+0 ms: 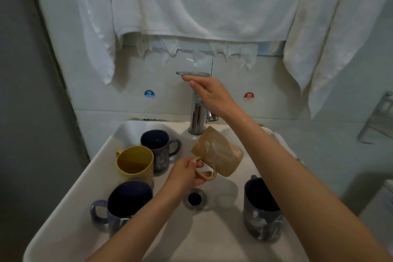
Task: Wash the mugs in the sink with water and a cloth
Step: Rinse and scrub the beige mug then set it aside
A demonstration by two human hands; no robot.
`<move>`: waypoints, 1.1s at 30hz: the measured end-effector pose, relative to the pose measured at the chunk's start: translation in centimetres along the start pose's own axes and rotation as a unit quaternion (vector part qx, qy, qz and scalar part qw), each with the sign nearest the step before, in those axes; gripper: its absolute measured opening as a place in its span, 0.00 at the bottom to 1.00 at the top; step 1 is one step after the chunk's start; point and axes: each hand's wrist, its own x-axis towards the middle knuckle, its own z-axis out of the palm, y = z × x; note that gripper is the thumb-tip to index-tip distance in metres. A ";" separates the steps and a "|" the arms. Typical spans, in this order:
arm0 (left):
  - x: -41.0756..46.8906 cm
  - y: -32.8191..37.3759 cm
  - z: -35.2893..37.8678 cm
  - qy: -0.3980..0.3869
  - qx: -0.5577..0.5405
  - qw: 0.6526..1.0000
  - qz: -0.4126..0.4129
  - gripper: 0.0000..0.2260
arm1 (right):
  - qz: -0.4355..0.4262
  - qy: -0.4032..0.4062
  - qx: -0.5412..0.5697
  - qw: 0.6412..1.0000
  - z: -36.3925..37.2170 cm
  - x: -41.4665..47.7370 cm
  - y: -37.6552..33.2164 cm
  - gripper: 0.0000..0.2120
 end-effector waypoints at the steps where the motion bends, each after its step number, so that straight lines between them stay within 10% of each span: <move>1: 0.0 0.0 0.0 -0.002 0.001 1.000 0.000 0.11 | 0.004 0.008 0.007 1.000 0.1 0.0 0.0 0.16; 17: -0.3 0.1 0.2 -0.017 0.019 1.000 -0.003 0.13 | 0.063 -0.018 0.098 0.993 -2.3 -1.7 0.1 0.13; 24: -0.7 0.4 0.0 -0.020 0.071 0.997 0.024 0.12 | 0.057 0.090 0.039 0.994 -3.6 -7.8 4.3 0.13; 29: -0.7 0.9 -0.4 0.033 0.277 0.947 0.159 0.11 | 0.073 -0.117 -0.103 0.985 -2.8 -10.6 6.8 0.11; 33: 0.1 2.7 -0.3 0.051 0.389 0.893 0.220 0.11 | 0.088 -0.132 -0.088 0.983 -2.1 -11.3 7.7 0.10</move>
